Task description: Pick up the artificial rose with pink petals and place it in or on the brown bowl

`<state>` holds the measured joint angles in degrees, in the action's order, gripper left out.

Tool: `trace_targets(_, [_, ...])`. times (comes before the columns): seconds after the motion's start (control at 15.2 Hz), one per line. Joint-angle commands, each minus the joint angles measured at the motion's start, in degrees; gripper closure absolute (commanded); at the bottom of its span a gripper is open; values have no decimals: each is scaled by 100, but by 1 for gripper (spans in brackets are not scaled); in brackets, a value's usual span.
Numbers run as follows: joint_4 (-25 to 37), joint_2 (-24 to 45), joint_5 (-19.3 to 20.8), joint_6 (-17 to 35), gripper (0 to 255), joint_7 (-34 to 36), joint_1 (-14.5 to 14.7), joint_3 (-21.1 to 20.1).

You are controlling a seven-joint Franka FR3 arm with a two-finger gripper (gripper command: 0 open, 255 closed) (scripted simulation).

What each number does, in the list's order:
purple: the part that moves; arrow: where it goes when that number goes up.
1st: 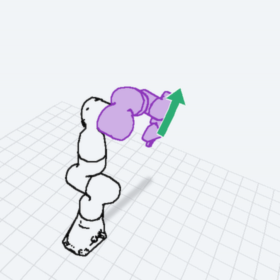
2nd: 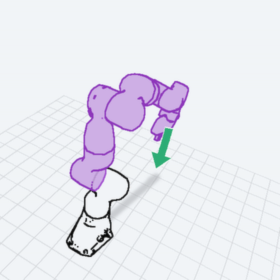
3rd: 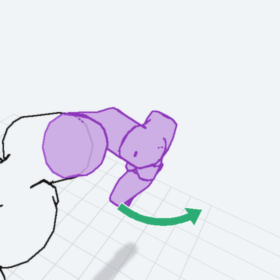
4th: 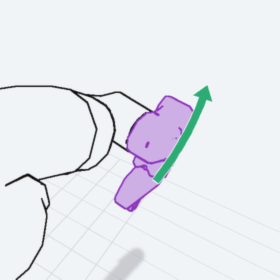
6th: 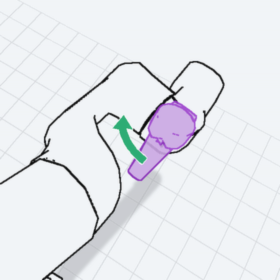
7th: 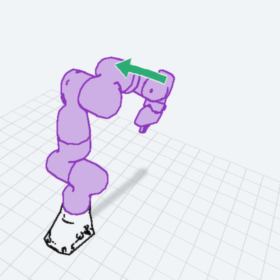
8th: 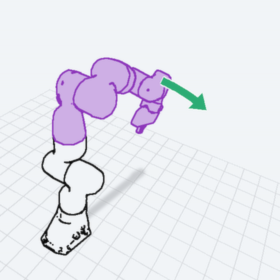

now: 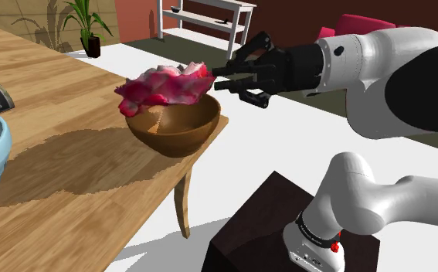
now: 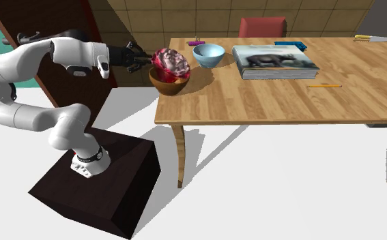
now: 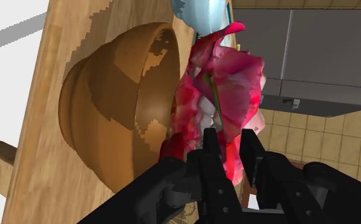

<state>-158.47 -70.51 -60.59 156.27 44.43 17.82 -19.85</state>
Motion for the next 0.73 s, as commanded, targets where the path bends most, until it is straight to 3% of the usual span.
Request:
trace_targets(0.0, [-181,-8,-112,117,255,-84,98,-39])
trace_targets(0.33, [-540,12,-473,538,255,-356,414,-138])
trace_targets(0.66, [-540,13,-471,540,255,-354,416,-137])
